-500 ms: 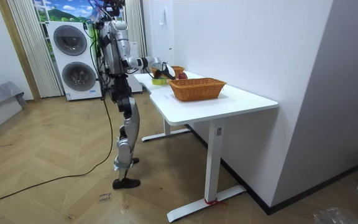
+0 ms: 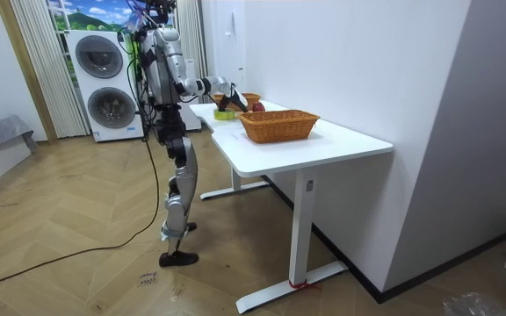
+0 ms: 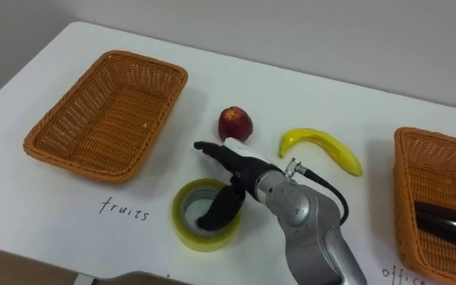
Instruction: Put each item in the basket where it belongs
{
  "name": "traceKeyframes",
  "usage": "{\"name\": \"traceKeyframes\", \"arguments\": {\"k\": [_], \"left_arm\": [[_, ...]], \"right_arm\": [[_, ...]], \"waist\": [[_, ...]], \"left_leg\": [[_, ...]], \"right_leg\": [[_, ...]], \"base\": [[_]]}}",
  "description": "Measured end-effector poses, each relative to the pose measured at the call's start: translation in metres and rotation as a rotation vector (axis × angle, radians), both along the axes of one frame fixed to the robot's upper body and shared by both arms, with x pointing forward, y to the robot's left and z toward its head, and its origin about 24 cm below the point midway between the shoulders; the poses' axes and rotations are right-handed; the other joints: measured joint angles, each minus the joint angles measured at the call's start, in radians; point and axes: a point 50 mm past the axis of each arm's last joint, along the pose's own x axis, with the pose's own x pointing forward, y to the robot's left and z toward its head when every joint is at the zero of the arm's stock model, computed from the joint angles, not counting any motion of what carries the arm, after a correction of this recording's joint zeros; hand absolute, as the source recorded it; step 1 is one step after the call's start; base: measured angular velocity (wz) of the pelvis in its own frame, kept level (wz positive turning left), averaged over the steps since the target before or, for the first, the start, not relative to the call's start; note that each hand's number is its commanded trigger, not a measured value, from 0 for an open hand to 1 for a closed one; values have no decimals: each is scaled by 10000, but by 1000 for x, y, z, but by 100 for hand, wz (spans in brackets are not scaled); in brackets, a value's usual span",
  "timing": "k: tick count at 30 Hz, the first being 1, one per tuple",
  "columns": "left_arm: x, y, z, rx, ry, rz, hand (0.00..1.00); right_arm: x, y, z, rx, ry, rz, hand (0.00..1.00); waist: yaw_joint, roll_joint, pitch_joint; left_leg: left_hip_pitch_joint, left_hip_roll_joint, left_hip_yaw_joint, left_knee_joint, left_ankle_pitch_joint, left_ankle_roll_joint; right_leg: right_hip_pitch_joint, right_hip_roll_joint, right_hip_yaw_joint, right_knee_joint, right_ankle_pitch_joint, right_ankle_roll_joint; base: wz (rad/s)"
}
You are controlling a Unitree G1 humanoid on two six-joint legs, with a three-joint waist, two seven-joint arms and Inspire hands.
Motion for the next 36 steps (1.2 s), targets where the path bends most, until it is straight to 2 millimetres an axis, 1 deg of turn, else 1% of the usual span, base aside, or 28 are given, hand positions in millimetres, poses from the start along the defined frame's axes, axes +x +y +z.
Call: {"name": "traceKeyframes", "arguments": {"k": [2, 9, 18, 23, 26, 30, 33, 34, 35, 36], "left_arm": [[0, 2, 0, 43, 8, -6, 0], [2, 3, 1, 53, -33, -35, 0], [5, 2, 1, 31, -69, -142, 0], [5, 0, 0, 3, -47, -198, 0], [5, -1, 0, -14, -25, -181, 0], [4, -1, 0, 7, -57, -173, 0], [2, 0, 0, 32, -75, -45, 0], [0, 1, 0, 39, -46, 35, 0], [-4, 2, -1, 57, 25, 58, 0], [-5, 2, -1, 63, 56, 72, 0]], "right_arm": [[2, 0, 2, -92, -68, -33, 100], [3, 2, 3, -243, -8, 44, 100], [1, 4, 4, -290, 66, 246, 100], [1, 3, 6, -293, 19, 266, 100], [2, 1, 6, -152, 40, 215, 100], [-1, -3, 5, 97, 17, 164, 100], [-8, -11, 3, 686, 267, -79, 100], [-11, -13, 2, 907, 376, -149, 100], [-12, -16, 2, 1033, 375, -187, 100], [-12, -18, 3, 1116, 327, -254, 100]], "waist": [[-3, -61, -27], [4, -123, 33], [-4, -102, 57], [1, 1, 128], [-28, 39, 147], [-72, 70, 138], [-104, 54, 115], [-171, 54, 101], [-348, 58, 93], [-400, 58, 92]], "left_leg": [[23, -1, -5, 10, 2, 3], [81, -14, -7, -13, 3, 6], [73, -13, 7, -37, 3, 6], [76, -13, 25, -26, 3, 6], [57, -10, 24, -23, 3, 6], [37, -13, 16, -20, 3, 6], [52, -15, 20, -20, 6, 10], [76, -15, 22, -20, 9, 14], [83, -16, 16, -22, 10, 16], [84, -17, 20, -23, 10, 16]], "right_leg": [[-4, -1, 11, -2, 0, 0], [18, -6, 122, -16, 0, 0], [-10, -5, 140, -19, 0, 0], [-21, -10, 149, -21, 0, 0], [-24, -9, 141, -24, 0, 0], [-19, -10, 133, -23, 0, 0], [-13, -11, 145, -19, 0, 0], [2, -13, 144, -15, 0, 0], [13, -14, 159, -16, 0, 0], [8, -14, 193, -16, 0, 0]], "base": [[0], [0], [0], [0], [0], [1], [0], [0], [0], [-5]]}}
